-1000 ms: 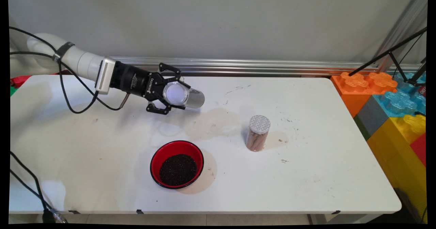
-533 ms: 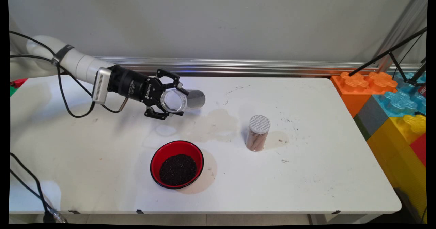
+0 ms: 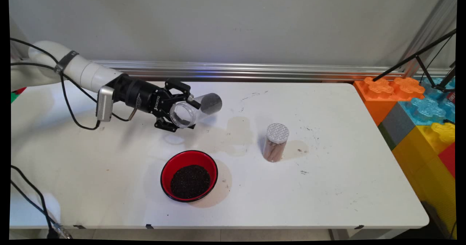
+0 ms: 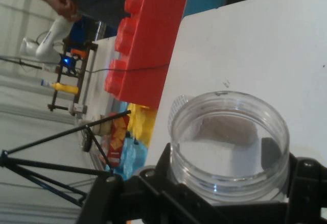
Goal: Pour the black seasoning powder in the red bowl
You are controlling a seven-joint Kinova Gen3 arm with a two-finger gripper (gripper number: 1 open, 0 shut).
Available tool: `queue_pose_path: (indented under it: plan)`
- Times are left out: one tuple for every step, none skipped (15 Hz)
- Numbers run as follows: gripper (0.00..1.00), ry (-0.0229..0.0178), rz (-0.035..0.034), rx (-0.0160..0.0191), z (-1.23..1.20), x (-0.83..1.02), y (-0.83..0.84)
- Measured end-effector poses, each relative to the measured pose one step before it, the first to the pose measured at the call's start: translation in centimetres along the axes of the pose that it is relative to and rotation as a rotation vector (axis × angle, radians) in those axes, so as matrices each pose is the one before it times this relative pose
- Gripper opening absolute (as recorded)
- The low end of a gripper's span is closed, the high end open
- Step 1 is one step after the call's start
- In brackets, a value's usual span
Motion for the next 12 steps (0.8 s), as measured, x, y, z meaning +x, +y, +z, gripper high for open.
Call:
queue_pose_path:
  plan:
    - [0.0, 0.00292, 0.02646, -0.00073, 0.036, 0.034, 0.045]
    - [0.0, 0.00279, 0.02869, -0.00031, 0.046, 0.034, 0.034]
    - [0.0, 0.00346, 0.02751, -0.00085, 0.067, 0.045, 0.031]
    - [0.0, 0.00251, 0.02331, 0.0, 0.064, 0.027, -0.002]
    - [0.0, 0.00157, 0.01432, -0.00015, 0.028, 0.034, 0.013]
    - [0.0, 0.00271, 0.02169, -0.00001, 0.07, 0.036, 0.0]
    - [0.0, 0.00159, 0.01494, 0.00019, 0.054, 0.018, -0.004]
    - [0.0, 0.00226, 0.0212, 0.00027, 0.08, 0.029, -0.014]
    - [0.0, 0.00193, 0.01403, 0.00017, 0.07, 0.01, -0.011]
    - [0.0, 0.00211, 0.01794, 0.00051, 0.067, 0.025, -0.016]
    - [0.0, 0.00378, 0.02847, 0.00034, 0.108, 0.051, -0.022]
    - [0.0, 0.00341, 0.02438, 0.00042, 0.104, 0.025, -0.034]
